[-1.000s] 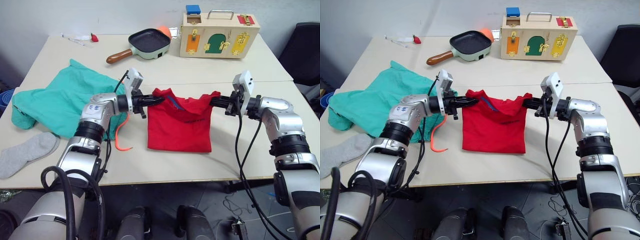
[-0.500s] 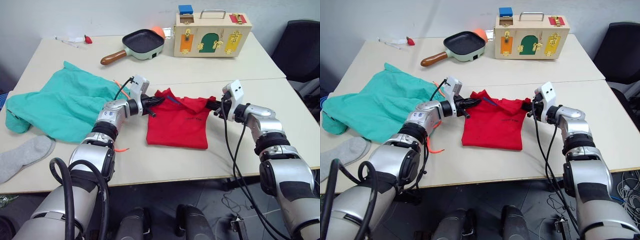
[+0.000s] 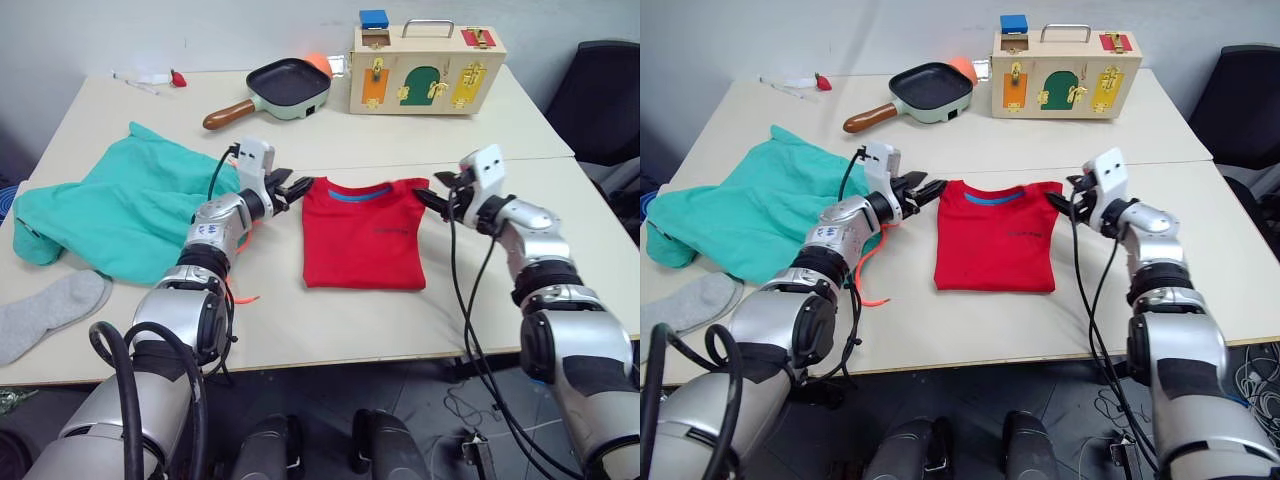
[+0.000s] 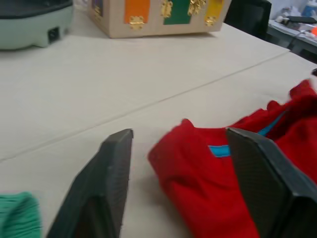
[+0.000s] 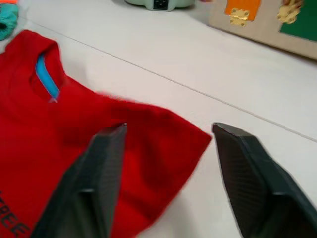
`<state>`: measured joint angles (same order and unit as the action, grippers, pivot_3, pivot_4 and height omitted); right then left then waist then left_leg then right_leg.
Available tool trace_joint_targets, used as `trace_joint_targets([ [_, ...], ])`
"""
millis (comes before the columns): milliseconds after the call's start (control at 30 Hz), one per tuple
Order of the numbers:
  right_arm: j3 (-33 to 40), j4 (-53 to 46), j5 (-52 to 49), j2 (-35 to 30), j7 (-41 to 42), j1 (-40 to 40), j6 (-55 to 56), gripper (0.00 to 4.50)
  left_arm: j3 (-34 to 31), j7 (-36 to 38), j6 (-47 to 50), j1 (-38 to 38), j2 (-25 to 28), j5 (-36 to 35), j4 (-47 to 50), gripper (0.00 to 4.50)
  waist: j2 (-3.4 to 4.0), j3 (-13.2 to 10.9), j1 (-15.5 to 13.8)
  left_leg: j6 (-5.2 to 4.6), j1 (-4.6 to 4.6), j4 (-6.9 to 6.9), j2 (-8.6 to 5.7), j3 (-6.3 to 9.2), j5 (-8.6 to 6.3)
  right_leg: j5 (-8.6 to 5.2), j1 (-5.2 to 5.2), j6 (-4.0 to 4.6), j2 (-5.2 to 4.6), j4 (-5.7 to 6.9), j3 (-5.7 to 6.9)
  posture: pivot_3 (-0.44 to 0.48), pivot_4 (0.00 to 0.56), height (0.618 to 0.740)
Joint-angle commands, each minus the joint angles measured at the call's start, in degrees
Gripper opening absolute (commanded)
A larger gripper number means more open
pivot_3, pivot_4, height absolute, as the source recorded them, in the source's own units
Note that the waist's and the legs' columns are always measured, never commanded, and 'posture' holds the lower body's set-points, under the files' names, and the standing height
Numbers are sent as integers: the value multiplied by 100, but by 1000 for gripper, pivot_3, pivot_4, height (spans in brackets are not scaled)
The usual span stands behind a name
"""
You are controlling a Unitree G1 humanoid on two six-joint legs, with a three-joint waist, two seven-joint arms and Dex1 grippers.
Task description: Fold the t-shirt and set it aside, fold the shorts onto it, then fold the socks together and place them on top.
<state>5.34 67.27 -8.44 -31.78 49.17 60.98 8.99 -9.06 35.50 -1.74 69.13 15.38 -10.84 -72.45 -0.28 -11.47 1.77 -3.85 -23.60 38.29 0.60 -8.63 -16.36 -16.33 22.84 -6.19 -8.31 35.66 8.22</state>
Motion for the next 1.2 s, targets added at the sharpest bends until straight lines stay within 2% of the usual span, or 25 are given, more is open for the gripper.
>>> trace_joint_targets([
  [33,281,-509,-233,-378,626,-163,235,4232,118,585,-349,-36,266,140,560,4179,0,0,5,0,0,-2,0,-1,0,0,0,0,0,-2,0,0,150,740],
  [67,325,-697,-310,-443,828,-257,177,4492,182,840,-401,-125,356,165,729,4479,0,0,9,0,1,-4,-1,-1,0,0,0,0,1,-3,0,0,150,740],
  [100,375,-972,-437,-491,1126,-400,148,4492,293,1198,-489,-271,463,198,1002,4479,0,0,11,0,2,-7,0,-2,0,0,0,0,2,-3,0,0,150,740],
  [200,98,-2695,-739,-729,2388,-1471,224,4492,883,2562,-1154,-1158,970,380,2402,4479,1,1,24,6,13,-19,1,-8,-2,0,0,0,7,-4,-7,0,150,740],
  [300,-238,-4016,-737,-912,2949,-2399,277,4492,1292,3437,-1318,-1970,1334,339,3509,4479,3,-1,23,19,26,-23,13,-21,-9,-1,-1,2,22,-4,-24,0,150,740],
  [367,-365,-4627,-765,-903,2981,-2828,109,4492,1552,3843,-1205,-2476,1531,328,4191,4479,4,-1,26,19,30,-19,14,-27,-10,-2,0,3,20,-1,-34,0,150,740],
  [500,-667,-4982,-408,-676,2599,-3237,241,4492,1828,3551,-820,-3061,1465,511,5037,4479,4,-1,-11,14,33,0,15,-33,-10,2,0,7,-20,-2,-57,0,150,740],
  [667,-968,-4424,252,-343,1874,-3066,722,4492,2043,2689,-774,-3071,1123,1044,4937,4479,3,-1,-41,45,34,2,12,-4,-25,9,-5,18,-39,-3,-69,0,150,740],
  [767,-1111,-4020,458,-265,1752,-2930,996,3912,2053,2200,-717,-2914,889,1233,4742,4500,3,-1,-21,21,30,-2,13,-4,-11,9,-4,18,-30,11,-64,0,150,740],
  [900,-1213,-3742,602,-225,1593,-2854,1268,2511,2195,1735,-959,-2788,735,1572,4381,3565,3,-1,-18,15,30,-2,17,-7,-4,8,-9,19,-18,10,-50,0,150,740],
  [1000,-1207,-3849,516,-230,1628,-2976,1221,1405,2317,2027,-886,-3048,755,1461,4610,2593,3,0,-16,10,31,-2,16,-10,-1,8,-12,19,-15,8,-47,0,150,740],
  [1133,-1127,-4386,205,-366,1879,-3385,1213,6,2298,2484,-450,-3544,992,1091,5477,1258,3,-1,-15,9,38,-1,17,-10,0,8,-18,18,-24,7,-55,0,150,740],
  [1200,-1019,-4828,-77,-507,2044,-3710,1055,0,2236,2765,-74,-3858,1170,755,6116,617,3,0,-18,13,38,-2,21,-4,-3,8,-18,19,-25,5,-60,0,150,740],
])
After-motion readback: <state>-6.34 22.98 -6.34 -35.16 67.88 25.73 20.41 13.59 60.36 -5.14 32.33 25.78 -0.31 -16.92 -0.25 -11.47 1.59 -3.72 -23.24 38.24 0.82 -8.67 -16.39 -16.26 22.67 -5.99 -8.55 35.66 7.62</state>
